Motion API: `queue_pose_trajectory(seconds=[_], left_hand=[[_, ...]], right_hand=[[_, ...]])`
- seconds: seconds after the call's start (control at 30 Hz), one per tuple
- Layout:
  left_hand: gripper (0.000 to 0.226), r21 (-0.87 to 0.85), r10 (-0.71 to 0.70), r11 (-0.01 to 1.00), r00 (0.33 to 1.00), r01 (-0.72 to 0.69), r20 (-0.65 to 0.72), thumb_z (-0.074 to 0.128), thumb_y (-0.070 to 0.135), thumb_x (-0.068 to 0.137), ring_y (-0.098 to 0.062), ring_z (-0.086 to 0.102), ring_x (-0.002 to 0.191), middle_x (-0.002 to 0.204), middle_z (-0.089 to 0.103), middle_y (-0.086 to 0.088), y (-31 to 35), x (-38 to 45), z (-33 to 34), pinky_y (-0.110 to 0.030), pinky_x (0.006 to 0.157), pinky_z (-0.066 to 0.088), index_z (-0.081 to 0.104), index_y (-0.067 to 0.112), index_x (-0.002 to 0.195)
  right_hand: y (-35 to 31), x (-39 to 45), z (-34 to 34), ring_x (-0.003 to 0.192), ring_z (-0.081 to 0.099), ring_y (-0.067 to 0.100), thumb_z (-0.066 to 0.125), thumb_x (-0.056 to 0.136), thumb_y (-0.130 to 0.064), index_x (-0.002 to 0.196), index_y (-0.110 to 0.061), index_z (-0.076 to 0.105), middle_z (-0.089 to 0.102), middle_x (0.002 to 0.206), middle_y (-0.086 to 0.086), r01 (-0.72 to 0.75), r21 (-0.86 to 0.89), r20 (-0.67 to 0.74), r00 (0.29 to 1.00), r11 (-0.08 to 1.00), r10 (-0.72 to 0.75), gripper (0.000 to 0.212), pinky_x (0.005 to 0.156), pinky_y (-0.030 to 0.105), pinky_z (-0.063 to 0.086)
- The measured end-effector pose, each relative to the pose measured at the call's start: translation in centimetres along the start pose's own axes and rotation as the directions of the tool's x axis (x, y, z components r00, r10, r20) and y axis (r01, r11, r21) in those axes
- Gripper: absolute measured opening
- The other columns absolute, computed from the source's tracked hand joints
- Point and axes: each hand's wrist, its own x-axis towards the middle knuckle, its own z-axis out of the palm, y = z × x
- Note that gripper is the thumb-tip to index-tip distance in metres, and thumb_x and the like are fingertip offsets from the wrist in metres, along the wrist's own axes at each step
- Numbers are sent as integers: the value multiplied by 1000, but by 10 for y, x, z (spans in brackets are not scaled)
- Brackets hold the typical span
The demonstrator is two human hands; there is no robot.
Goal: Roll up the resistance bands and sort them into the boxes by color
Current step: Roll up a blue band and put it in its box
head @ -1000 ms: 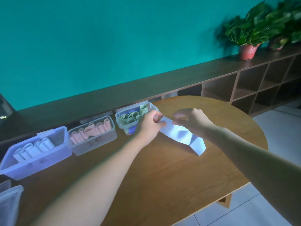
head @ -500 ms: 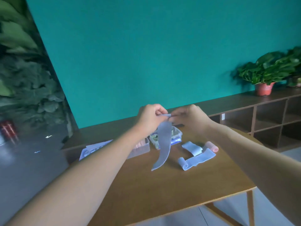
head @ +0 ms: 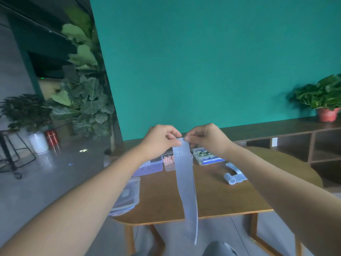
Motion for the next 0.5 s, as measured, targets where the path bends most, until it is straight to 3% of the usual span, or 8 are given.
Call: queue_pose_trajectory(seconds=[0.1,0.17,0.23,0.3,0.4,0.5], left_hand=[[13,-38,-67,997,997,68,31,78,12,86,-13,69,78,90,76,-6,-29,-10,1,-18,71,51,76,13,100],[9,-54,-103,993,993,106,58,79,13,86,-17,72,79,86,77,-4,-56,-8,10,-23,75,54,77,17,94],[8,-64,-146,986,984,153,100,81,15,84,-17,72,75,81,77,-4,-86,-3,28,-34,77,58,77,20,89],[5,-49,-192,979,974,199,123,81,18,84,-13,70,68,74,76,0,-118,3,53,-35,76,58,78,19,88],[3,-38,-259,963,956,266,136,77,20,86,-8,70,64,67,74,3,-159,12,91,-25,72,57,78,21,89],[6,-75,-316,942,940,327,132,74,15,88,-8,71,65,72,76,-2,-190,25,118,-12,57,48,77,16,93]], right_hand=[[11,-2,20,57,59,-1,73,92,-21,87,-18,78,74,72,0,-32,12,31,999,999,31,7,62,11,42],[28,0,35,50,53,-3,73,93,-21,90,-15,79,70,70,-1,-74,2,45,996,997,74,8,55,8,37],[57,4,53,53,52,-2,73,93,-22,89,-16,79,69,68,-1,-129,-9,89,988,992,129,9,57,10,39],[91,10,74,57,54,2,72,93,-20,91,-13,79,69,68,0,-181,-17,137,974,983,181,10,62,15,42],[135,17,105,48,51,-2,68,96,-15,94,-7,76,65,58,-10,-249,-26,160,955,968,250,11,56,9,40],[169,28,126,45,55,-2,66,96,-14,94,-6,75,69,60,-7,-308,-5,154,940,951,305,12,54,11,43]])
